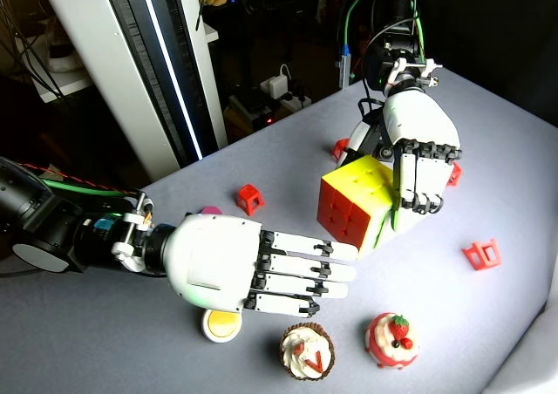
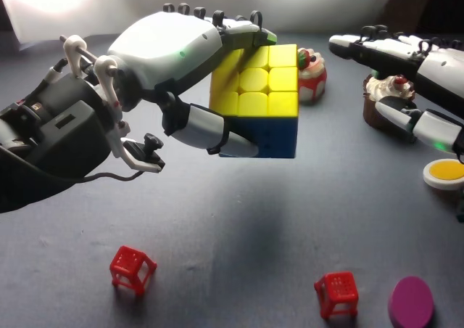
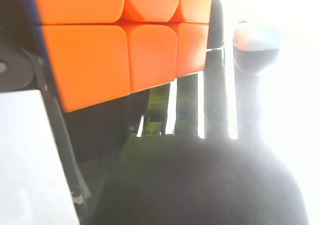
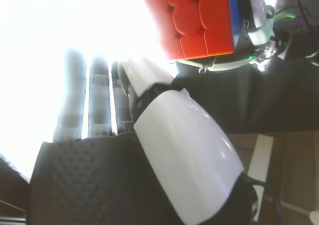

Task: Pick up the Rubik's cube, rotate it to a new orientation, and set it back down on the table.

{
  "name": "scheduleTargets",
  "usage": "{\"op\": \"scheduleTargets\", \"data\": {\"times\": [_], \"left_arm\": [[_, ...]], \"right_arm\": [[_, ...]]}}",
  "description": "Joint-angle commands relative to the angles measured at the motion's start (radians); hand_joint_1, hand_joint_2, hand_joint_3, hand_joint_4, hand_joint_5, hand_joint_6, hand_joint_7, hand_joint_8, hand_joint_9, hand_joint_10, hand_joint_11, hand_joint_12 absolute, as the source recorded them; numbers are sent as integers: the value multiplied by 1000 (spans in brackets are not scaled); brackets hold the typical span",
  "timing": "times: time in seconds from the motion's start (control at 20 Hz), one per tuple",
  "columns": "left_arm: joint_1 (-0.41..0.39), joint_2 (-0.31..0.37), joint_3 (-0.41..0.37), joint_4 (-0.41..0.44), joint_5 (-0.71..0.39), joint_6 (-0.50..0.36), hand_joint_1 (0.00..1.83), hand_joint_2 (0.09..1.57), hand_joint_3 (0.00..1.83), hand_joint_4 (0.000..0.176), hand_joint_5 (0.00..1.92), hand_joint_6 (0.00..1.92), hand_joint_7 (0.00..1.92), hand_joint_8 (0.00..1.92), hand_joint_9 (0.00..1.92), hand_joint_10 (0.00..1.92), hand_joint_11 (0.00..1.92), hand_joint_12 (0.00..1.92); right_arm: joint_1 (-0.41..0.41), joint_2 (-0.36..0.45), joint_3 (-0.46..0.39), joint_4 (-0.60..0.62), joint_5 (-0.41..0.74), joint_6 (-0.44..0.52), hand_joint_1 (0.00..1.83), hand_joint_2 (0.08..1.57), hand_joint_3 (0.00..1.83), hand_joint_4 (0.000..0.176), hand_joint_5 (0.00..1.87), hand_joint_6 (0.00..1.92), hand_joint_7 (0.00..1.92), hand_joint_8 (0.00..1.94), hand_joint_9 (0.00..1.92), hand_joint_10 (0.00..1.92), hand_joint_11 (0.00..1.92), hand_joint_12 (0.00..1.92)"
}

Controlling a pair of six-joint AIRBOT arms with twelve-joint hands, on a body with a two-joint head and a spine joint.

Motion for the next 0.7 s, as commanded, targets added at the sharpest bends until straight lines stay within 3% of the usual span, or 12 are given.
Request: {"op": "scheduleTargets", "data": {"times": [0.0, 0.05, 0.1, 0.15, 0.2, 0.25, 0.3, 0.35, 0.4, 0.5, 0.6, 0.65], "left_arm": [[-9, 11, -2, -3, -156, -11, 918, 1233, 0, 0, 517, 171, 632, 1597, 661, 1921, 780, 1921], [-9, 10, -2, -3, -155, -11, 949, 1211, 0, 0, 604, 281, 658, 1599, 691, 1921, 804, 1921], [-9, 9, -2, -1, -153, -11, 796, 1285, 19, 0, 556, 297, 531, 1385, 460, 1747, 536, 1921], [-9, 8, -2, 0, -149, -11, 787, 1337, 15, 0, 476, 215, 461, 1379, 355, 1817, 470, 1921], [-9, 8, -2, 0, -148, -11, 862, 1319, 1, 0, 578, 247, 601, 1404, 546, 1805, 664, 1921], [-8, 7, -2, 1, -146, -11, 1214, 1252, 36, 0, 626, 268, 683, 1489, 722, 1898, 892, 1921], [-8, 6, -2, 2, -144, -11, 1267, 1251, 42, 0, 632, 273, 681, 1515, 604, 1866, 731, 1921], [-7, 4, -2, 4, -142, -11, 906, 1297, 48, 0, 609, 275, 573, 1320, 406, 1658, 396, 1921], [-7, 3, -2, 8, -142, -11, 720, 1358, 23, 0, 579, 189, 521, 1240, 333, 1627, 285, 1921], [-6, 3, -2, 10, -148, -15, 694, 1318, 0, 0, 563, 151, 364, 1219, 140, 1682, 131, 1921], [-3, 4, -2, 15, -154, -23, 623, 1317, 0, 0, 479, 440, 306, 1196, 47, 1638, 9, 1921], [-1, 4, -2, 19, -160, -29, 623, 1317, 0, 0, 479, 440, 306, 1196, 47, 1638, 9, 1921]], "right_arm": [[15, 2, 6, 11, 127, 8, 1004, 1540, 142, 0, 249, 50, 240, 21, 243, 89, 0, 864], [18, -1, 7, 7, 127, 8, 923, 1527, 165, 0, 305, 69, 276, 24, 249, 94, 0, 895], [21, -5, 10, 3, 127, 24, 579, 1512, 153, 0, 320, 71, 307, 28, 261, 109, 0, 994], [25, -11, 14, -3, 127, 26, 189, 1430, 96, 0, 293, 57, 284, 14, 218, 97, 0, 1019], [28, -14, 17, -6, 127, 26, 73, 1380, 37, 0, 262, 39, 267, 4, 181, 93, 0, 966], [36, -20, 22, -13, 127, 26, 38, 1294, 1, 0, 264, 37, 236, 4, 147, 87, 0, 858], [45, -24, 25, -20, 127, 39, 35, 1256, 0, 0, 249, 29, 233, 5, 143, 88, 0, 829], [51, -26, 28, -23, 125, 40, 6, 1266, 0, 0, 205, 9, 202, 0, 134, 85, 0, 832], [55, -28, 31, -24, 123, 40, 0, 1258, 0, 0, 200, 6, 205, 3, 144, 89, 0, 891], [61, -30, 37, -25, 121, 40, 0, 1256, 0, 0, 147, 12, 164, 11, 157, 87, 0, 670], [66, -30, 40, -25, 119, 40, 0, 1255, 0, 0, 142, 8, 163, 5, 170, 85, 0, 600], [69, -30, 43, -25, 118, 40, 0, 1255, 0, 0, 142, 8, 163, 5, 170, 85, 0, 600]]}}
